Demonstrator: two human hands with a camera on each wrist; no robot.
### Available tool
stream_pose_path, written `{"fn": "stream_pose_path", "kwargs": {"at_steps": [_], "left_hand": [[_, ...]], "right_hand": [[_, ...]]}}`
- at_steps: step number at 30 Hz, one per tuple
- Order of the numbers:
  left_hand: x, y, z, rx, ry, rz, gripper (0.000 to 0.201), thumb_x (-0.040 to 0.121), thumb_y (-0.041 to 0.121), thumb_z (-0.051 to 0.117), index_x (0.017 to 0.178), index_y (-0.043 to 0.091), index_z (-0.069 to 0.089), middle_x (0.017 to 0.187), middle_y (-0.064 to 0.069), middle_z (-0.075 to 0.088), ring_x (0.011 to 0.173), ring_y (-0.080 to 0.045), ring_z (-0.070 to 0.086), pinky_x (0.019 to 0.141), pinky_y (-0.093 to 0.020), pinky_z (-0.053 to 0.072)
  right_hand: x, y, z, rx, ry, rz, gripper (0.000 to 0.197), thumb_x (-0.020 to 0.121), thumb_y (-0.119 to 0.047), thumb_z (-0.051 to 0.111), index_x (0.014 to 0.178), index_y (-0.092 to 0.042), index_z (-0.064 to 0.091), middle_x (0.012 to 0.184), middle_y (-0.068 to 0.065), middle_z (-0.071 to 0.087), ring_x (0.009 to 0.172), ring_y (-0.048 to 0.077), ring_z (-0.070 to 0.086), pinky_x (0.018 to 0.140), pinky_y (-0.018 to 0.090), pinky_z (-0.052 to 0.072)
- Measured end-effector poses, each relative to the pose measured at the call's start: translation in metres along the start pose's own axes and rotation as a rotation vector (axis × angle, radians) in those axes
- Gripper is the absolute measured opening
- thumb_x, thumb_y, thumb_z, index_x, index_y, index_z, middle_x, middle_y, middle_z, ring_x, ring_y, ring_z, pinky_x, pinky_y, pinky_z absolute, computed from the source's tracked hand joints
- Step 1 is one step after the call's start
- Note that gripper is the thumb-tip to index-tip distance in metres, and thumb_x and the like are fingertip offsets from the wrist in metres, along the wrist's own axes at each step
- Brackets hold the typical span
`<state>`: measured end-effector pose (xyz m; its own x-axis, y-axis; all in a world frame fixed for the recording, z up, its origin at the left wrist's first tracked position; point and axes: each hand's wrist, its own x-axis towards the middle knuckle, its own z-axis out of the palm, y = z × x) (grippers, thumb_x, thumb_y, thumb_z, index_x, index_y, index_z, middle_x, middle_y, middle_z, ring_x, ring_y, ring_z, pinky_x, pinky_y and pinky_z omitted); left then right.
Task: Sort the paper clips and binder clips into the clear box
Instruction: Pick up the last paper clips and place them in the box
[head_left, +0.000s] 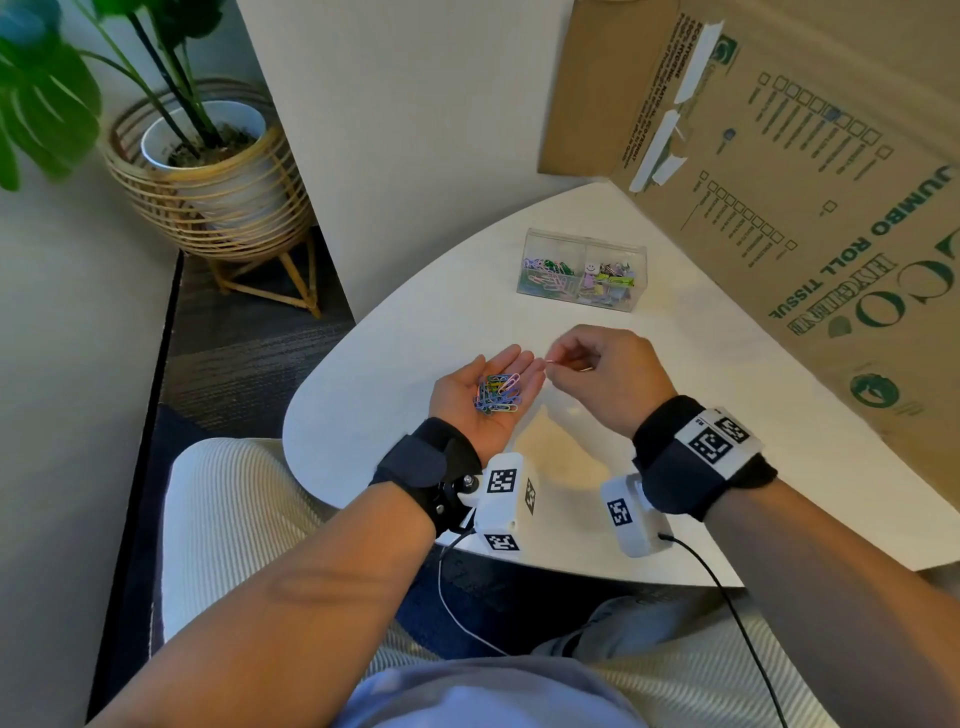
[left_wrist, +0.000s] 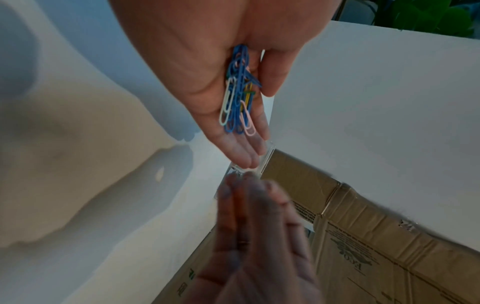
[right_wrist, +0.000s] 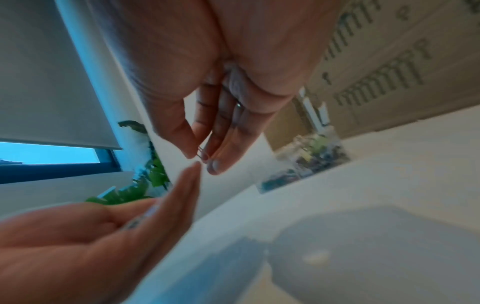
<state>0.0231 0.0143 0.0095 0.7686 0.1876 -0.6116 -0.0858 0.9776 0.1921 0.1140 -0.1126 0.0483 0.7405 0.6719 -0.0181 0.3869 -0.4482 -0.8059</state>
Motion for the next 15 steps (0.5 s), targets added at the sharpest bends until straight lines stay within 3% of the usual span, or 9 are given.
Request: {"fn": "stream_pose_path", "kwargs": {"at_steps": [2,7,10,13,15], "left_hand": [[-0.001,-0.004,0.002,0.027,0.001,0.001,0.041,0.102,0.024,0.032,0.100,-0.006,0.060,0.098,-0.023,0.065,0.085,-0.034,0.066,0.067,-0.038,0.060],[-0.008,-0.011,0.005,0.044,-0.001,-0.030,0.039,0.101,0.025,0.032,0.089,0.000,0.059,0.069,-0.018,0.068,0.059,-0.031,0.070,0.053,-0.038,0.059],[-0.008,-0.011,0.005,0.058,0.024,-0.037,0.036,0.100,0.026,0.035,0.096,0.000,0.059,0.078,-0.018,0.068,0.071,-0.031,0.069,0.064,-0.035,0.058],[-0.007,-0.014,0.005,0.096,0.079,-0.036,0.033,0.100,0.027,0.039,0.104,0.001,0.060,0.091,-0.016,0.064,0.088,-0.028,0.061,0.085,-0.035,0.048],[-0.007,-0.017,0.005,0.110,0.087,-0.032,0.034,0.100,0.027,0.039,0.105,0.001,0.061,0.093,-0.015,0.066,0.090,-0.027,0.060,0.091,-0.030,0.044]], "right_hand": [[-0.004,-0.015,0.004,0.009,-0.076,-0.075,0.008,0.084,-0.013,0.071,0.089,-0.018,0.073,0.081,-0.010,0.072,0.074,0.002,0.065,0.074,0.015,0.052],[-0.005,-0.027,0.008,-0.358,-0.250,-0.128,0.031,0.087,-0.025,0.067,0.118,-0.022,0.065,0.105,-0.001,0.068,0.092,0.016,0.062,0.087,0.032,0.051],[-0.004,-0.032,0.011,-0.557,-0.333,-0.134,0.036,0.087,-0.030,0.066,0.122,-0.022,0.061,0.112,0.002,0.062,0.099,0.020,0.059,0.088,0.034,0.047],[-0.005,-0.036,0.019,-0.682,-0.377,-0.157,0.032,0.088,-0.027,0.063,0.120,-0.020,0.060,0.117,0.004,0.062,0.104,0.023,0.058,0.086,0.033,0.046],[-0.004,-0.036,0.023,-0.703,-0.387,-0.148,0.032,0.090,-0.023,0.062,0.121,-0.019,0.060,0.119,0.005,0.062,0.105,0.025,0.059,0.084,0.032,0.044]]}}
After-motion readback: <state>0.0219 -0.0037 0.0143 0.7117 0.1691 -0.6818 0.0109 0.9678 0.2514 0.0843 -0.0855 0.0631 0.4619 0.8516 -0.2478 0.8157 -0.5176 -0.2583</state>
